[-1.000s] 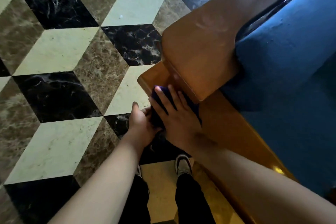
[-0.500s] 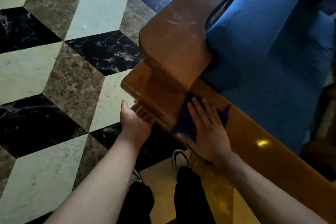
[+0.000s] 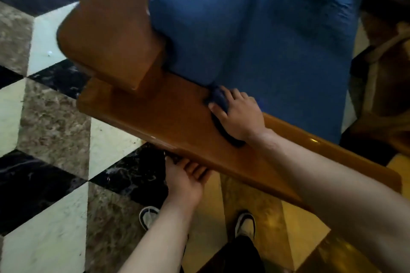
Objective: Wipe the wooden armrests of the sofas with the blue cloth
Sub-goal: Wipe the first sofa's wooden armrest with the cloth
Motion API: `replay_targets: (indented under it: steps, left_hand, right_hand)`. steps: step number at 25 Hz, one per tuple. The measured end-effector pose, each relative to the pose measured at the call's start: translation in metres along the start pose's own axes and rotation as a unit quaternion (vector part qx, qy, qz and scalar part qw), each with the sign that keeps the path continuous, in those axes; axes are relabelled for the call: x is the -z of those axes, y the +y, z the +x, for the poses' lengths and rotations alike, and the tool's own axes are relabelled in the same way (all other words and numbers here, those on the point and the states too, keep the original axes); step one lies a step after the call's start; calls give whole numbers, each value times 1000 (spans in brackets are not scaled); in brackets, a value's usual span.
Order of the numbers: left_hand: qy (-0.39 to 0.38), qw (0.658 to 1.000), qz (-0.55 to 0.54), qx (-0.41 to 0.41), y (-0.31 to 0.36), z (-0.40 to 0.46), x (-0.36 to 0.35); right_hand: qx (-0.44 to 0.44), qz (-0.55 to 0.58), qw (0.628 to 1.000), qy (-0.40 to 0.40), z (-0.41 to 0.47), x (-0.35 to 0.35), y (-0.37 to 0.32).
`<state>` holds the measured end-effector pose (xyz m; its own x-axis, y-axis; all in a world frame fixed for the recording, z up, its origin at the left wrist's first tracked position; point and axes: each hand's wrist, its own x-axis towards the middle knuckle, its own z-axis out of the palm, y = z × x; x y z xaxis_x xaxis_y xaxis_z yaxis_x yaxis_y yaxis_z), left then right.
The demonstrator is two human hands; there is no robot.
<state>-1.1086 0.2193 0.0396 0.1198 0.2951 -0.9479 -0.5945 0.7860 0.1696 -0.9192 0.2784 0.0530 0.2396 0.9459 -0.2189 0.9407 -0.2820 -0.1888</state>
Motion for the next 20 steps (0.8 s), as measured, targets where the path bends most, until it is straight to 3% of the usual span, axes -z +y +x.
replay_targets:
  steps: [2,6,11,13,15,17,20]
  left_hand:
    - [12,1000,24,2,-32,1,-14]
    - [43,998,35,7,-100,-7,-40]
    - [67,998,-4,10,-148,-16,-36]
    - [73,997,-18,7,-150,-17,-32]
    - [68,998,-12,1,-150,-16,-28]
    - [64,998,-5,1,-152,-13,-29]
    - [65,998,-22,7,-159,-9,-24]
  right_hand:
    - [-14,7,1000,-4,-39,7,74]
    - [-208,14,977,53,-152,21,221]
    - [-370,30,926,69,-166,23,299]
    - [-483,154,859,74,-184,26,330]
    - [-581,353,727,98,-214,24,350]
    - [-594,489,623,141,-250,7,338]
    - [-566,541,599,169,-299,-24,301]
